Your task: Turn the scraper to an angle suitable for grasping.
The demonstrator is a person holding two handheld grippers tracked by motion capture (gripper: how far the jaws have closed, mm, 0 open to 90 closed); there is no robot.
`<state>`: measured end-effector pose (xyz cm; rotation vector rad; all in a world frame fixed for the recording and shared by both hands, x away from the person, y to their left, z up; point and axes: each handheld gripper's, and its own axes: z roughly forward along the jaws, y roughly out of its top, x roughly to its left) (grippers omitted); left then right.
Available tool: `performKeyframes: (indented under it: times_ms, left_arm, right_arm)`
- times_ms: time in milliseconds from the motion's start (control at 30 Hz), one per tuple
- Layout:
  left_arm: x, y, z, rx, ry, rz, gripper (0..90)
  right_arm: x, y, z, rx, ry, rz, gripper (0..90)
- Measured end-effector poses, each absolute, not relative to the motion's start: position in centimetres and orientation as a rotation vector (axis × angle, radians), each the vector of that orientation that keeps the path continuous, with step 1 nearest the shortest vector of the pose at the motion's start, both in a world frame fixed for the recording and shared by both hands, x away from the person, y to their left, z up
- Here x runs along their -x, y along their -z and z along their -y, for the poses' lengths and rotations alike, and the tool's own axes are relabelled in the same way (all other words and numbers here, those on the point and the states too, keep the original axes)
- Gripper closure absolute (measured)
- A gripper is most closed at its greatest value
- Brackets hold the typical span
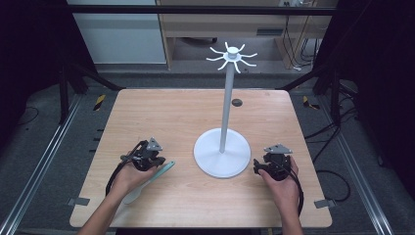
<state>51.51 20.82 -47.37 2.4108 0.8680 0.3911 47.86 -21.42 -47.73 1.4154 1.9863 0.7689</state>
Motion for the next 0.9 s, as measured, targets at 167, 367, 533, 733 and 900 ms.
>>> performKeyframes:
  times_ms: [167,367,533,733,900]
  left_arm:
    - [-51.4,47.8,-20.5,-2.449,-0.386,-0.845,90.0]
    - [-51.1,47.8,-20.1,-2.473,-0.396,-0.826,90.0]
    - [-49.9,47.7,-19.0,-2.520,-0.388,-0.758,90.0]
    - [-48.5,47.5,-17.6,-2.584,-0.370,-0.657,90.0]
    - [-48.4,47.1,-17.6,-2.578,-0.351,-0.627,90.0]
  right_arm:
    - [-47.9,47.7,21.5,-1.419,-0.774,-1.983,22.8]
    - [-47.9,47.7,21.5,-1.426,-0.772,-1.978,22.9]
    - [-47.9,47.7,21.6,-1.427,-0.772,-1.980,22.8]
    - [-48.0,47.7,21.6,-1.429,-0.776,-1.979,22.8]
    - [-48.0,47.6,21.6,-1.428,-0.783,-1.980,22.8]
